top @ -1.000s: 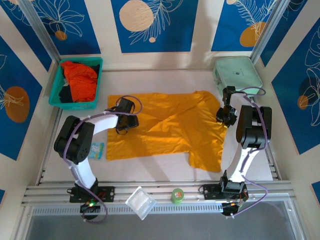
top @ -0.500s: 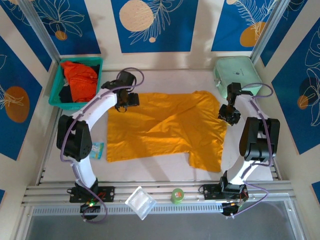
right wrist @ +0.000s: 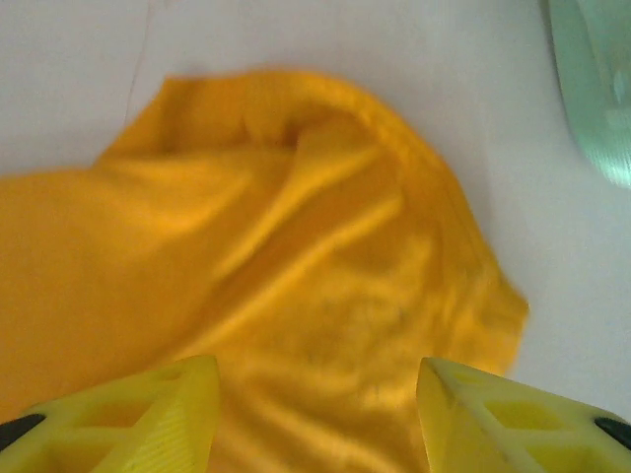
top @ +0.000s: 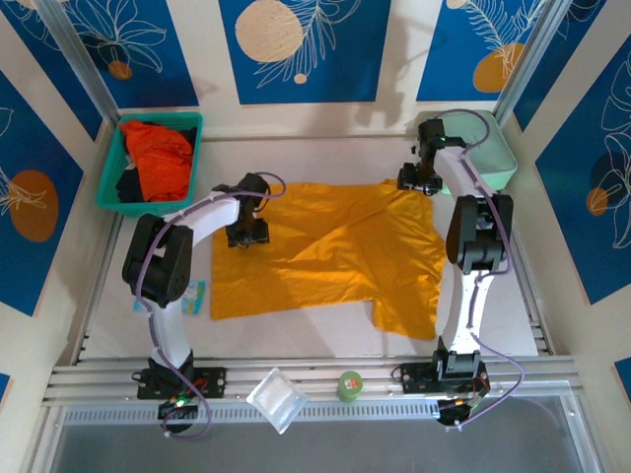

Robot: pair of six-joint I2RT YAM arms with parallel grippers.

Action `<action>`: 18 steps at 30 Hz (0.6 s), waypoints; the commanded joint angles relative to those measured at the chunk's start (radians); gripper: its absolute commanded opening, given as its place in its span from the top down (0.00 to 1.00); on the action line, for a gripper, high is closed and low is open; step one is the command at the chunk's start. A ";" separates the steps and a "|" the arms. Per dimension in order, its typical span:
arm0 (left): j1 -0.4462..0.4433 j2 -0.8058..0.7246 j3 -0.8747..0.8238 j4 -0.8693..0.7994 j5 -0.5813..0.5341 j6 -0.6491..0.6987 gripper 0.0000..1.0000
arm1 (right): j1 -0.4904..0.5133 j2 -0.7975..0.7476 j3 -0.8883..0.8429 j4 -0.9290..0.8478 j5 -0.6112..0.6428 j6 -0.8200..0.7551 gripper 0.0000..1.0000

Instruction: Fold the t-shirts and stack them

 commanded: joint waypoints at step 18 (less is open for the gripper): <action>-0.031 -0.003 -0.278 0.117 0.074 -0.094 0.41 | 0.046 0.441 0.488 -0.107 0.094 -0.261 0.48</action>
